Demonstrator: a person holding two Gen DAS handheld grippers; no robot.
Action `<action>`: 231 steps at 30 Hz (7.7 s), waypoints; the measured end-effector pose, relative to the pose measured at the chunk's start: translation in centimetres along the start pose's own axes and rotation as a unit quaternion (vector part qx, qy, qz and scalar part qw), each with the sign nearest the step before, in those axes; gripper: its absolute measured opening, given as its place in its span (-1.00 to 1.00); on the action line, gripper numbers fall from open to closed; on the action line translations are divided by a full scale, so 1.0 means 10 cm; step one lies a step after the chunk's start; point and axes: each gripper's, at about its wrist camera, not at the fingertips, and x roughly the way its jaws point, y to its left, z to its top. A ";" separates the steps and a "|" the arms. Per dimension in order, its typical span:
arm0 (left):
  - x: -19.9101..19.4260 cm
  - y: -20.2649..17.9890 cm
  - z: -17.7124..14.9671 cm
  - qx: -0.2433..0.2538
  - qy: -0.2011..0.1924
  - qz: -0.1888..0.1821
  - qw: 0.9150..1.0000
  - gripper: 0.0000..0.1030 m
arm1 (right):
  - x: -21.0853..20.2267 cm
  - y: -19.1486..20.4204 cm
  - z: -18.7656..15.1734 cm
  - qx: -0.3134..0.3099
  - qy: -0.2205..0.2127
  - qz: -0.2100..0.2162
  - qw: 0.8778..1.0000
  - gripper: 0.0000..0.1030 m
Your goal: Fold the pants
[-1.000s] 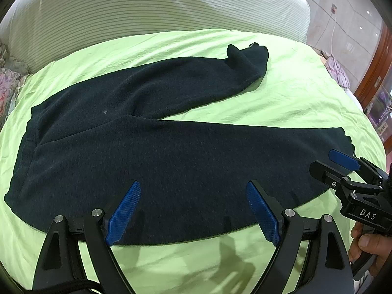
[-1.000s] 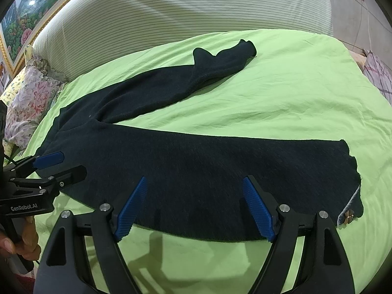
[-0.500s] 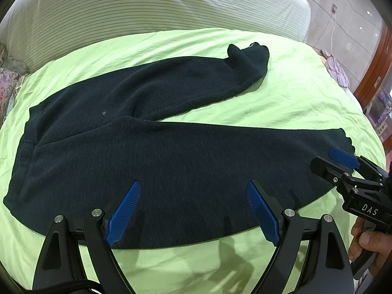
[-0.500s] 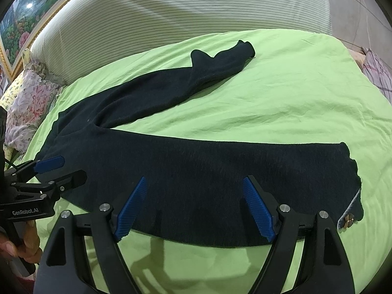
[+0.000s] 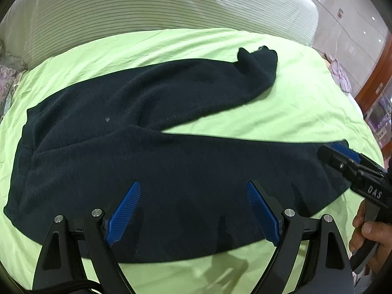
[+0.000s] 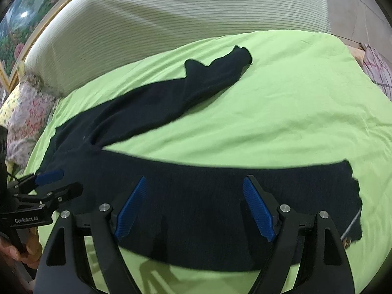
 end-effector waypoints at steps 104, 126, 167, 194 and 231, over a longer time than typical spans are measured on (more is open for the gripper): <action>0.18 -0.51 0.22 0.169 0.131 -0.185 0.959 -0.86 | -0.41 -1.73 0.24 0.078 0.034 0.063 0.994 -0.87; 0.47 -0.44 -0.23 0.119 0.185 -0.189 0.957 -0.44 | -0.42 -1.70 -0.07 0.096 0.086 -0.009 0.992 -0.59; -0.34 2.08 -0.69 -0.371 0.054 -0.030 0.927 0.09 | 0.82 2.10 -0.09 -0.236 0.174 0.278 0.915 0.11; -0.48 2.14 -0.66 -0.342 0.017 -0.019 0.939 -0.78 | 0.73 2.13 -0.04 -0.323 0.166 0.248 0.898 -0.90; 0.01 2.30 -0.85 -0.391 0.083 0.021 0.916 0.28 | 1.80 2.12 0.63 -0.229 0.228 0.186 0.928 -0.41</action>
